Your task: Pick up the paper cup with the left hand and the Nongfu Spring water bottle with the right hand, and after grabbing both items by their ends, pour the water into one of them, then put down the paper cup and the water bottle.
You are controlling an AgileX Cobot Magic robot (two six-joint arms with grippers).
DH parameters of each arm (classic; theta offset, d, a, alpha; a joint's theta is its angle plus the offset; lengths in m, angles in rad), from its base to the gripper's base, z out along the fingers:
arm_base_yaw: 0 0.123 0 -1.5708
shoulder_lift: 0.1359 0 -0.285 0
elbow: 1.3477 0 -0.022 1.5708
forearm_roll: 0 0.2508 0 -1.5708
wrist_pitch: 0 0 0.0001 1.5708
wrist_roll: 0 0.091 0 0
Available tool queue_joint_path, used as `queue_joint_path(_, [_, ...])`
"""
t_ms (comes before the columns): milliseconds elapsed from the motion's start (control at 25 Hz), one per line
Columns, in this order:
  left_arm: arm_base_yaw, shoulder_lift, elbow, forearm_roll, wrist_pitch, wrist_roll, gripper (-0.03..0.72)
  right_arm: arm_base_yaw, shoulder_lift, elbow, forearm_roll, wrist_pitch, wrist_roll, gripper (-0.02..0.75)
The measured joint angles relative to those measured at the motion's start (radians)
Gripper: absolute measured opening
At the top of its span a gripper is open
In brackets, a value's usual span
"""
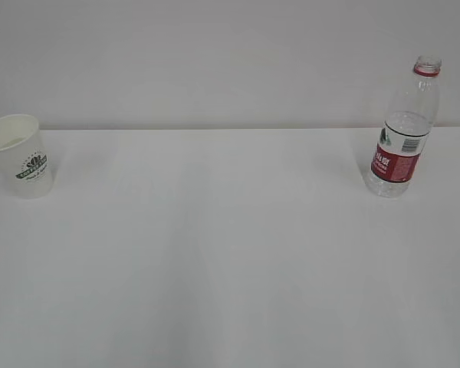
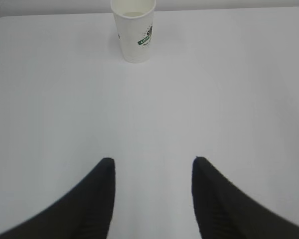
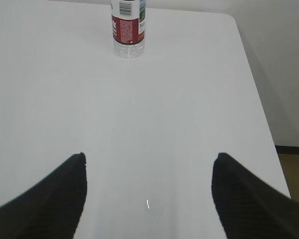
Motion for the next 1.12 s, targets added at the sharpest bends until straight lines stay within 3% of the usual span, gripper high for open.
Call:
queue_joint_path(160, [0.000,0.000,0.002,0.000,0.000,0.000,0.501,0.000,0.000,0.000,0.000,0.000,0.000,0.587])
queue_joint_path(280, [0.000,0.000,0.002,0.000,-0.001,0.001,0.538,0.000,0.000,0.000,0.000,0.000,0.000,0.587])
queue_joint_path(1120, [0.000,0.000,0.002,0.000,-0.002,0.001,0.547,0.000,0.000,0.000,0.000,0.000,0.002,0.587])
